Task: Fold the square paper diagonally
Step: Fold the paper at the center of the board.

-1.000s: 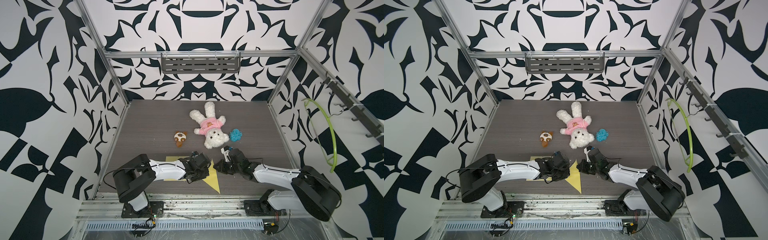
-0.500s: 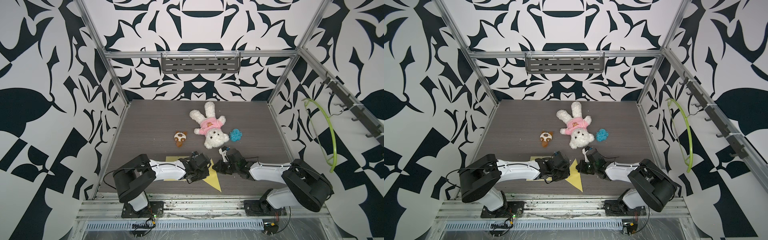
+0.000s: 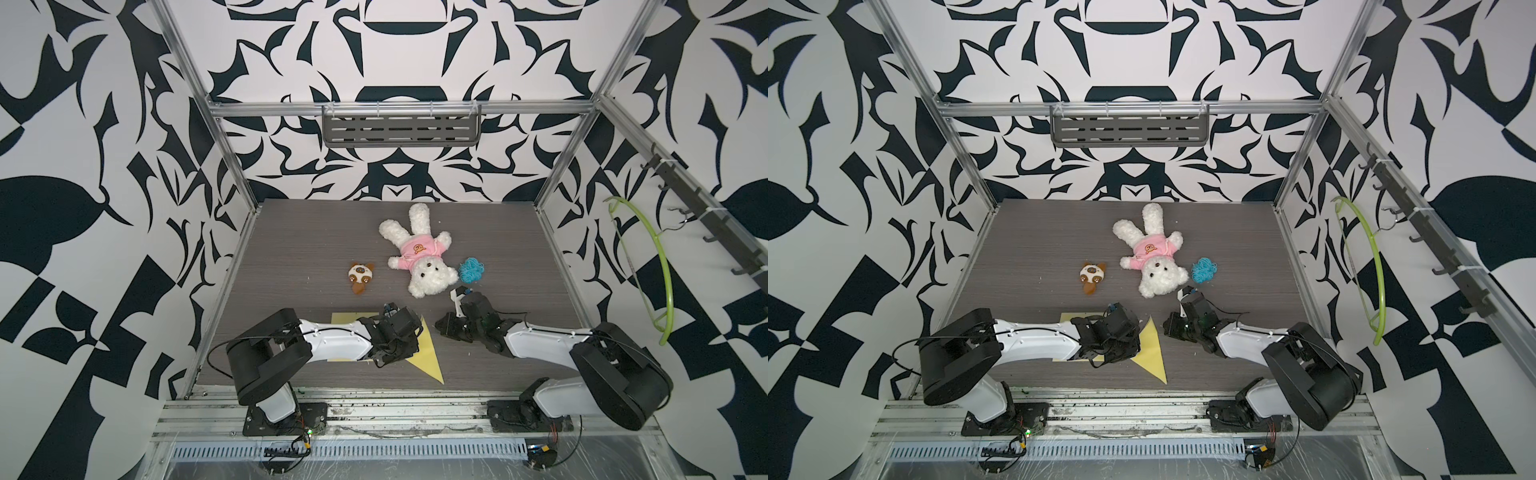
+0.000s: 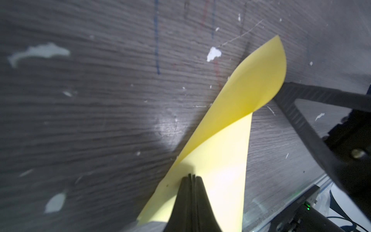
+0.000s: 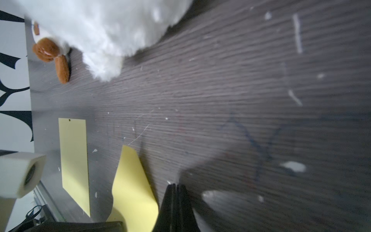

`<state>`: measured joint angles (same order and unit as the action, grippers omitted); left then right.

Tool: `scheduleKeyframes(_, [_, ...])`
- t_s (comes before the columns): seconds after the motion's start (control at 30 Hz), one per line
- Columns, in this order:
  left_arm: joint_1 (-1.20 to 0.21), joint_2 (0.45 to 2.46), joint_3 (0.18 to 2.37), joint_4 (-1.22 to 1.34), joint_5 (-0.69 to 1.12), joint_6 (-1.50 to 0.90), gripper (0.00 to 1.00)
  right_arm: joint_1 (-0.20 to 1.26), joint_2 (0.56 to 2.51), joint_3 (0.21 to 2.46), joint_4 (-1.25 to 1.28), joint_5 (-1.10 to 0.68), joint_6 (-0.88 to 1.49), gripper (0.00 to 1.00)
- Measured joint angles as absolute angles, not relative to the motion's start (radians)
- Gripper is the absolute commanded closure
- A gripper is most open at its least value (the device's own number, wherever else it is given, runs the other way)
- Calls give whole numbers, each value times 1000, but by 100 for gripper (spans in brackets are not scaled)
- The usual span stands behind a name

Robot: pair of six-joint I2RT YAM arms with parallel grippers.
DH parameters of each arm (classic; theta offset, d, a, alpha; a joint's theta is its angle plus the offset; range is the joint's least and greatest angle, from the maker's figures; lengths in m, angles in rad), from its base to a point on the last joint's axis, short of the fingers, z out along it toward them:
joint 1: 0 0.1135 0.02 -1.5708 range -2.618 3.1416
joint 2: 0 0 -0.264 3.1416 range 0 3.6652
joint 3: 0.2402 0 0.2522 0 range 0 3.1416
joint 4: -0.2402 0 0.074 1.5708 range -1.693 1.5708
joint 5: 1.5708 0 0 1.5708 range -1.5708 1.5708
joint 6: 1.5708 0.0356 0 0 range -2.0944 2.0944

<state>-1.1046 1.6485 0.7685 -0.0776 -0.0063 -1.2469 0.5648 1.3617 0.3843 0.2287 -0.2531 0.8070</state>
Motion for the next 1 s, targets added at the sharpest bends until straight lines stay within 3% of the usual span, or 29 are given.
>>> scheduleKeyframes(0.23, [-1106,1651,769,-73,-7,-1250,100,597,1315,396,223,-297,797,100])
scheduleKeyframes(1.0, [-1110,1657,776,-74,-7,-1250,100,640,1502,439,350,-317,764,100])
